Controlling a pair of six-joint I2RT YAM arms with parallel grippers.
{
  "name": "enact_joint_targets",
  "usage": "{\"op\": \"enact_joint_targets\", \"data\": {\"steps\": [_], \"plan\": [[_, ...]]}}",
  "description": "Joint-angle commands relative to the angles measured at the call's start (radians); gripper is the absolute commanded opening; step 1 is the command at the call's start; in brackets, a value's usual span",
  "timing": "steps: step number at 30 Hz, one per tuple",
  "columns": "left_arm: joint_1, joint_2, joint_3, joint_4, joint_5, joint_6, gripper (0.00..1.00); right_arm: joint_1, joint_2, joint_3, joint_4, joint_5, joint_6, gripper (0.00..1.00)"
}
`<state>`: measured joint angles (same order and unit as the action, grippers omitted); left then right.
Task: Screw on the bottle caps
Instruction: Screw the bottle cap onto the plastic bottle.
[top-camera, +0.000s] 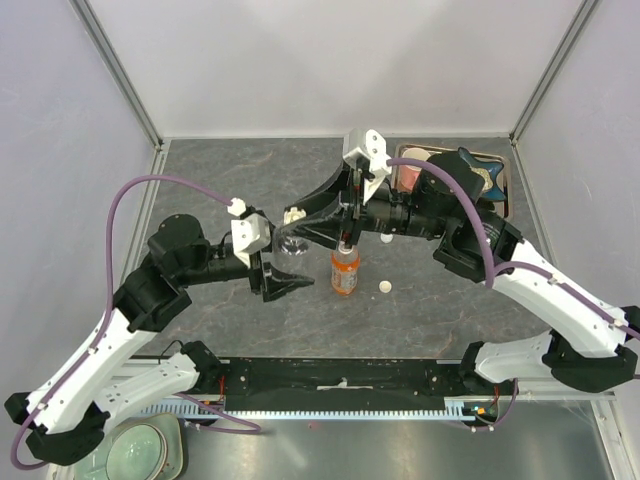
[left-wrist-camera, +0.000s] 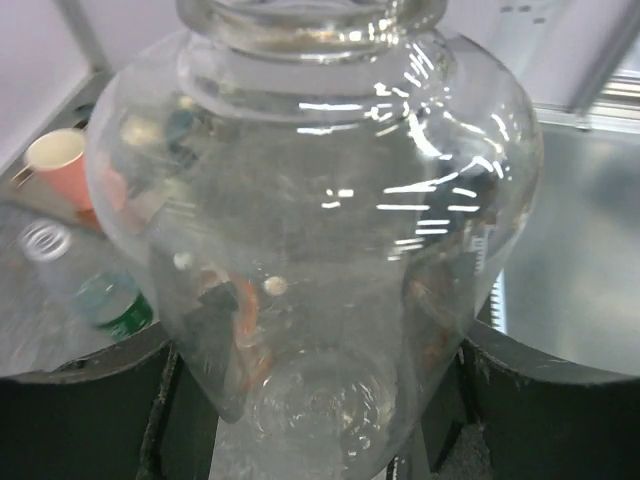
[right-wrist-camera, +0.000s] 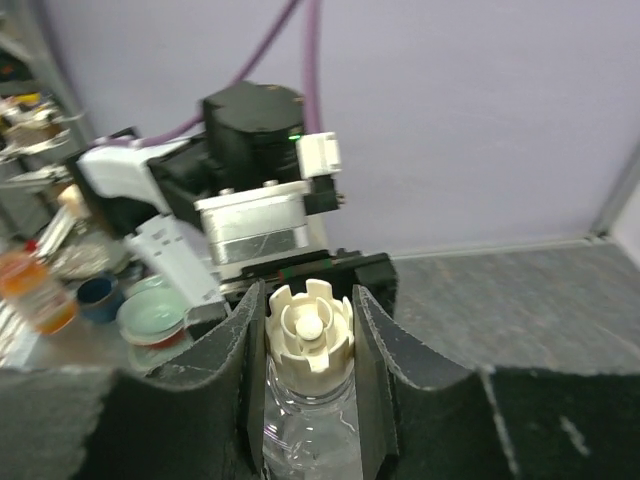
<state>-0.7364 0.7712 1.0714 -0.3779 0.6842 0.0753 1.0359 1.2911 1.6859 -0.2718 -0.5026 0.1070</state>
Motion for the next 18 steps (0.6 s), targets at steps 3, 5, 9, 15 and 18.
{"op": "enact_joint_targets", "data": {"steps": [3,5,9,15,18], "plan": [[0.031,-0.003,0.124,0.157,-0.393,-0.049,0.02,0.012,0.013,-0.126,-0.081,0.32,0.055,0.0],[0.037,0.0,0.143,0.158,-0.469,-0.051,0.02,0.045,0.025,-0.134,-0.083,0.491,0.069,0.0],[0.042,0.01,0.167,0.148,-0.615,-0.022,0.03,0.171,0.114,-0.079,-0.163,0.948,0.065,0.0],[0.045,0.0,0.148,0.149,-0.681,-0.009,0.04,0.282,0.304,0.104,-0.369,1.378,0.25,0.0],[0.046,-0.007,0.127,0.151,-0.681,-0.002,0.06,0.312,0.368,0.19,-0.437,1.464,0.286,0.11]]}}
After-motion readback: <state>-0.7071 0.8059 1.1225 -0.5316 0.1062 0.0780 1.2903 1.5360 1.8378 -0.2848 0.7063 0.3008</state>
